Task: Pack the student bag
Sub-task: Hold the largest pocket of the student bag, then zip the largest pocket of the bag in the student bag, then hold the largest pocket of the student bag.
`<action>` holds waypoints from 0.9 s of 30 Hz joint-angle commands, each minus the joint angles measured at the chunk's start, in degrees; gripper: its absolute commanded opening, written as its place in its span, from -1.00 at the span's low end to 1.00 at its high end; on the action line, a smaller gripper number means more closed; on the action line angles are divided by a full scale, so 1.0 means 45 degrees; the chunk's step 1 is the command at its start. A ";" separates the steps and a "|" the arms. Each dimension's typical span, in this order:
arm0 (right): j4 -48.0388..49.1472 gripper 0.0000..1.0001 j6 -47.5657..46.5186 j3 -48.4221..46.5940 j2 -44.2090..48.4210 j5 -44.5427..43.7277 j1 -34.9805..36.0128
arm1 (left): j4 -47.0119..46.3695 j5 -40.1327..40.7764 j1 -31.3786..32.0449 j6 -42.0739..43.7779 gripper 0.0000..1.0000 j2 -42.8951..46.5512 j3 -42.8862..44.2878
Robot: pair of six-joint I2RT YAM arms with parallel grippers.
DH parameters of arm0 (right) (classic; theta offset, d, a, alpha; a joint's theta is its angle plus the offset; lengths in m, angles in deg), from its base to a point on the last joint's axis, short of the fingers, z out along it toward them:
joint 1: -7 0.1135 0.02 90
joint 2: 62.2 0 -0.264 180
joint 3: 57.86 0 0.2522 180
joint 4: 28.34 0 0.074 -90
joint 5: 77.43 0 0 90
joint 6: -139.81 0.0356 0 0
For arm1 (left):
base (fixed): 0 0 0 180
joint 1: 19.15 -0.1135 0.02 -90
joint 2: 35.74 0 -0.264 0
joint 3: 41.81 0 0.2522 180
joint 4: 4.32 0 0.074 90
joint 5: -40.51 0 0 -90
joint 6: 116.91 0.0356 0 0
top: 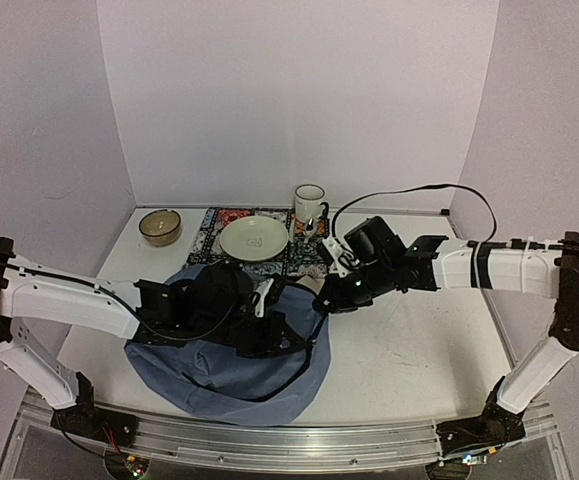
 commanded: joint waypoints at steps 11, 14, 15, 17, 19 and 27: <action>-0.0169 -0.73 -0.0323 -0.1515 -0.0499 -0.0042 -0.1313 | 0.2920 0.0798 0.1143 -0.0172 -1.00 0.2739 -0.2046; -0.0178 -0.30 0.0150 -0.0877 0.0224 -0.0250 -0.0875 | 0.2896 0.1128 0.1163 0.0255 -1.00 0.2293 -0.1196; -0.0179 -0.17 0.0433 -0.0570 0.0568 -0.0356 -0.0717 | 0.2880 0.1243 0.1178 0.0462 -1.00 0.2079 -0.0926; -0.0185 0.01 0.1074 0.0086 0.1311 -0.0627 -0.0409 | 0.2737 0.1322 0.1226 0.0850 -1.00 0.1646 -0.0268; -0.0186 0.12 0.1801 0.0750 0.2033 -0.1008 -0.0019 | 0.2566 0.1290 0.1258 0.1141 -1.00 0.1221 0.0270; 0.0098 0.21 0.4819 0.3181 0.4394 -0.1955 0.1560 | 0.1821 0.0810 0.1393 0.1592 -1.00 0.0048 0.0996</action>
